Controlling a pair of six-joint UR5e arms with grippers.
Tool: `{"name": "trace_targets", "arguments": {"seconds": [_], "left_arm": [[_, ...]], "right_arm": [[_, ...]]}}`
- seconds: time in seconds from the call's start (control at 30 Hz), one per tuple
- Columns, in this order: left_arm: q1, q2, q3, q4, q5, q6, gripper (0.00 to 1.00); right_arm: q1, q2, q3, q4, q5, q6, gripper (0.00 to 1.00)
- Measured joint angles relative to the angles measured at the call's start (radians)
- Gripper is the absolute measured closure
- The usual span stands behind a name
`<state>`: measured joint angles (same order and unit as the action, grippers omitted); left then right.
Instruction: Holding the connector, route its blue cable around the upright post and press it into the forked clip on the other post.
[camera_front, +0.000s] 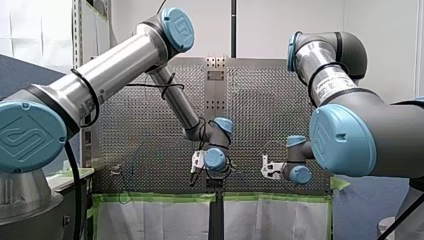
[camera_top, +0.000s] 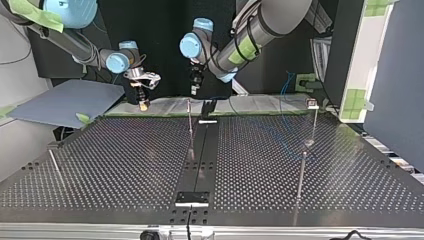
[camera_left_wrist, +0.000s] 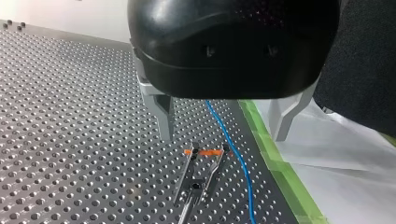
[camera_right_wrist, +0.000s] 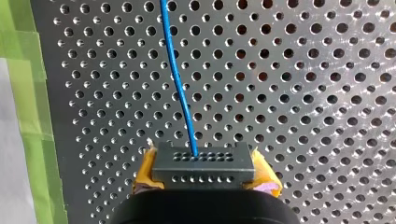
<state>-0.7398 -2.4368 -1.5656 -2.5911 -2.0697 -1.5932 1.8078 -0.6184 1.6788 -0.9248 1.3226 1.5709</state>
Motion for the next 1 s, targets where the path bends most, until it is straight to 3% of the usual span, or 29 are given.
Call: {"name": "trace_targets", "arguments": {"seconds": [0.77, 1.0], "left_arm": [[0.005, 0.000, 0.000, 0.005, 0.001, -0.005, 0.00], [0.005, -0.001, 0.000, 0.035, 0.000, -0.019, 0.00]], "right_arm": [[-0.001, 0.000, 0.000, -0.005, -0.001, 0.006, 1.00], [0.002, -0.001, 0.000, -0.004, -0.003, 0.006, 1.00]]}}
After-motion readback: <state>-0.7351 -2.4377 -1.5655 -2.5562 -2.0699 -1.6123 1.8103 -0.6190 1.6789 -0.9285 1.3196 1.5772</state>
